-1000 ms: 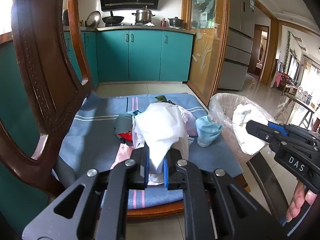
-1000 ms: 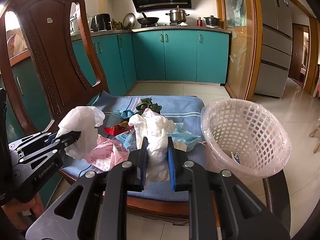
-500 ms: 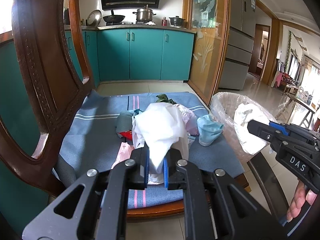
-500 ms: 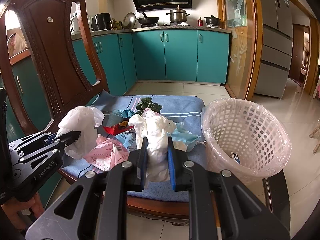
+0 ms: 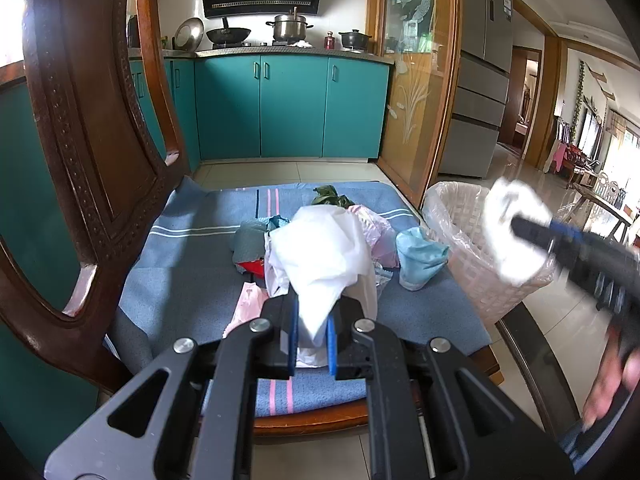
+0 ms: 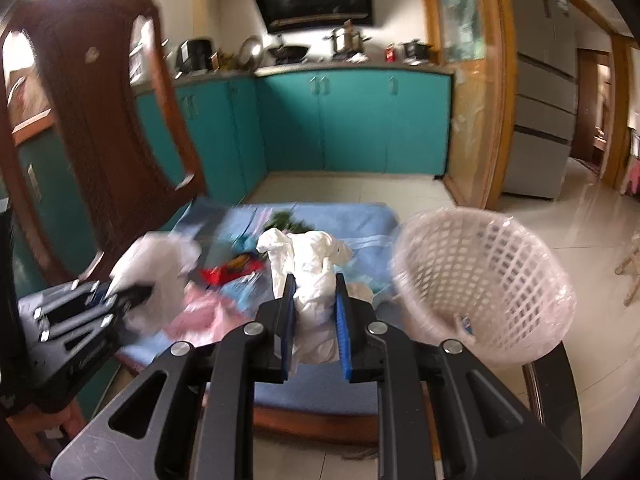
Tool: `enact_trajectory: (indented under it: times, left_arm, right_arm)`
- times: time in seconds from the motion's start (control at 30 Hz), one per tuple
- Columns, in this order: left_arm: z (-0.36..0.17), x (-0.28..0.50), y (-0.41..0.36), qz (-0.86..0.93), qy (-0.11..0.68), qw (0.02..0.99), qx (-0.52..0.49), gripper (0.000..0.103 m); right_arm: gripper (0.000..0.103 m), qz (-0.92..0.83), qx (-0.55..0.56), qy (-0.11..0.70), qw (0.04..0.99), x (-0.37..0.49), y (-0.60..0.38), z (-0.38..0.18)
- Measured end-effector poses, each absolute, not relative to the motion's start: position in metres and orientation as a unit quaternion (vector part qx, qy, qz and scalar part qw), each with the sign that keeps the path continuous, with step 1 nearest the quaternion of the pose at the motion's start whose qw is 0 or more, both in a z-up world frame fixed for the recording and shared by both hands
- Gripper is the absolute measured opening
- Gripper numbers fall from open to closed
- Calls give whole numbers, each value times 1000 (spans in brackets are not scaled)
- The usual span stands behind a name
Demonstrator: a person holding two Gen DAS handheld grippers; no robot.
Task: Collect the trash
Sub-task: 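Carry the white tissue into the basket and open the right tool while the left tool holds its tissue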
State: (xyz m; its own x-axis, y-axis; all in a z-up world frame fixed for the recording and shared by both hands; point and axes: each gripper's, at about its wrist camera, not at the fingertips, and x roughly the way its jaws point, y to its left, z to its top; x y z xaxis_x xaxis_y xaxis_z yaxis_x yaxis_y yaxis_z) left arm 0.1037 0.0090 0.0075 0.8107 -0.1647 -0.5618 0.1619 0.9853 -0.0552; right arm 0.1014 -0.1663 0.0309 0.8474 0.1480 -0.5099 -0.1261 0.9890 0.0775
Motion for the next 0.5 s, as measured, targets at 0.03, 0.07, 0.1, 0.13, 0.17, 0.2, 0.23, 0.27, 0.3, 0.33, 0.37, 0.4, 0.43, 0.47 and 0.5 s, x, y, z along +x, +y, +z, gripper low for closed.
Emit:
enact_trajectory:
  times: [0.03, 0.07, 0.1, 0.13, 0.17, 0.2, 0.23, 0.27, 0.3, 0.33, 0.37, 0.4, 0.43, 0.47, 0.5]
  left_arm:
    - [7, 104, 8, -85, 295, 952, -2, 12]
    - [7, 104, 9, -84, 294, 952, -2, 12]
    - [7, 104, 9, -84, 295, 952, -1, 12]
    - [7, 103, 9, -84, 294, 952, -1, 12]
    - [6, 103, 8, -84, 295, 952, 0, 12]
    - [5, 103, 7, -84, 296, 952, 2, 12]
    - [4, 104, 6, -84, 297, 951, 4, 12]
    - [3, 104, 5, -84, 298, 951, 5, 12]
    - [2, 105, 4, -85, 299, 950, 5, 12]
    - [2, 107, 3, -86, 300, 950, 5, 12]
    - [2, 107, 1, -87, 300, 950, 5, 12]
    - [2, 107, -1, -88, 299, 950, 5, 12]
    - [3, 108, -5, -92, 297, 950, 6, 12]
    - [3, 107, -9, -98, 296, 950, 7, 12]
    - [3, 107, -15, -107, 296, 949, 9, 12]
  right_arm:
    - [18, 59, 30, 259, 964, 104, -177, 35]
    - [18, 37, 44, 249, 967, 109, -193, 39]
    - [18, 15, 59, 243, 968, 117, -211, 42]
    - [18, 1, 70, 242, 968, 123, -224, 42]
    - [20, -15, 90, 245, 965, 134, -244, 41]
    - [25, -26, 105, 252, 962, 145, -259, 36]
    - [30, -33, 115, 260, 958, 152, -269, 31]
    - [44, -48, 131, 271, 952, 160, -283, 24]
    - [61, -63, 146, 276, 948, 162, -292, 20]
    - [67, -72, 161, 273, 946, 160, -300, 19]
    - [77, -76, 179, 262, 945, 153, -307, 21]
    - [83, -74, 190, 250, 947, 146, -312, 26]
    - [85, -74, 195, 241, 948, 140, -315, 30]
    - [91, -76, 203, 224, 950, 129, -320, 36]
    - [96, -82, 211, 207, 952, 119, -325, 40]
